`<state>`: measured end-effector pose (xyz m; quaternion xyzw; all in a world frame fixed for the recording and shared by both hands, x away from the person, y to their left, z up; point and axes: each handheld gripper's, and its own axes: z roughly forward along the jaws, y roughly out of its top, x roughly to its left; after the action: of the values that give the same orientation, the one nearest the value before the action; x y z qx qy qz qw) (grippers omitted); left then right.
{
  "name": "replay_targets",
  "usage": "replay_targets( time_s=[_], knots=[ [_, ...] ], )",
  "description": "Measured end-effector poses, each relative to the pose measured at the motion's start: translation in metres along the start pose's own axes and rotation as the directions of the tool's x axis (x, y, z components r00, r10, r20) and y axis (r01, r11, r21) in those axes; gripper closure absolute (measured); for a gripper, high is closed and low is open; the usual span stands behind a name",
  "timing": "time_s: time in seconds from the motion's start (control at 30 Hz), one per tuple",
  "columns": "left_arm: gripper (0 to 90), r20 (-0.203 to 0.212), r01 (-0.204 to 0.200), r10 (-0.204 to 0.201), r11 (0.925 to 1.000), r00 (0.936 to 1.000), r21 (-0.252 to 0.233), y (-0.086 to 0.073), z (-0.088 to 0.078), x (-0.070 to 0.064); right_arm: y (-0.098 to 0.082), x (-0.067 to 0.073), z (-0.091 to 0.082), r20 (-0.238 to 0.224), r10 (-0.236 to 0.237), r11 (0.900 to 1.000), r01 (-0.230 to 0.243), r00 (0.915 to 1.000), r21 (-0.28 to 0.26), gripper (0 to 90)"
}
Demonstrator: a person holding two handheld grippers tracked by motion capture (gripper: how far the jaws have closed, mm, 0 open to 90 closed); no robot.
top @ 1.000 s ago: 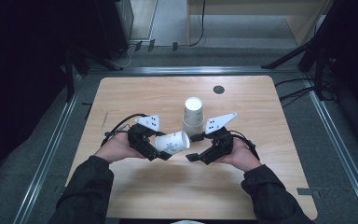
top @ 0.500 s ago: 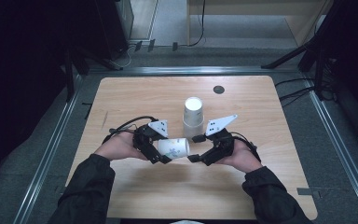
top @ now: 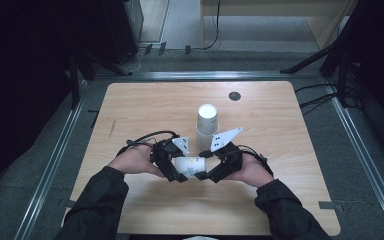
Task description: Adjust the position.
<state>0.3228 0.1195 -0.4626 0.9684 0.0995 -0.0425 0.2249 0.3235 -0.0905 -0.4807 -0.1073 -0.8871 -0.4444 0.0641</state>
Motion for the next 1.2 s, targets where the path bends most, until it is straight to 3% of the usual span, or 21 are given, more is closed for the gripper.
replay_targets(
  time_s=[0.2, 0.57, 0.6, 0.67, 0.77, 0.9, 1.03, 1.07, 1.2],
  knots=[
    [23.9, 0.003, -0.009, 0.009, 0.9999, 1.0, 0.014, 0.002, 0.004, -0.002, 0.0, 0.002, 0.008, -0.013, -0.014, 0.999, 0.014, 0.9998, 0.036, 27.0],
    [22.7, 0.002, -0.019, 0.019, 0.9998, 0.9998, -0.003, 0.001, 0.003, -0.003, 0.0, 0.004, 0.009, -0.023, -0.039, 0.998, 0.039, 0.999, 0.038, 33.3],
    [21.9, 0.025, -0.007, 0.007, 0.9999, 0.9997, -0.008, 0.0, 0.002, -0.002, 0.0, 0.004, 0.008, -0.029, -0.043, 0.998, 0.044, 0.9987, 0.035, 33.3],
    [20.8, 0.031, -0.006, 0.006, 0.9999, 0.9995, -0.014, 0.0, 0.001, -0.002, 0.001, 0.004, 0.008, -0.029, -0.048, 0.998, 0.049, 0.9984, 0.029, 33.3],
    [14.0, 0.021, -0.012, 0.013, 0.9986, 0.9997, -0.052, -0.002, -0.003, -0.002, 0.001, 0.003, 0.004, -0.015, -0.053, 0.998, 0.053, 0.9985, 0.016, 33.3],
    [13.1, 0.024, 0.003, -0.001, 0.9953, 0.9997, -0.097, -0.005, -0.008, 0.0, 0.001, 0.002, -0.002, -0.012, -0.04, 0.999, 0.04, 0.9991, -0.001, 33.3],
    [13.0, 0.04, 0.036, -0.031, 0.9873, 0.9987, -0.155, -0.012, -0.013, 0.004, 0.002, -0.001, -0.014, -0.009, -0.034, 0.999, 0.033, 0.9994, -0.041, 33.4],
    [13.0, 0.052, 0.052, -0.043, 0.9818, 0.9977, -0.183, -0.015, -0.015, 0.006, 0.002, -0.001, -0.016, -0.008, -0.032, 0.998, 0.032, 0.9995, -0.051, 33.4],
    [13.0, 0.069, 0.071, -0.057, 0.9728, 0.996, -0.22, -0.018, -0.017, 0.008, 0.001, -0.002, -0.022, -0.007, -0.026, 0.998, 0.025, 0.9996, -0.063, 33.4]
  ],
)
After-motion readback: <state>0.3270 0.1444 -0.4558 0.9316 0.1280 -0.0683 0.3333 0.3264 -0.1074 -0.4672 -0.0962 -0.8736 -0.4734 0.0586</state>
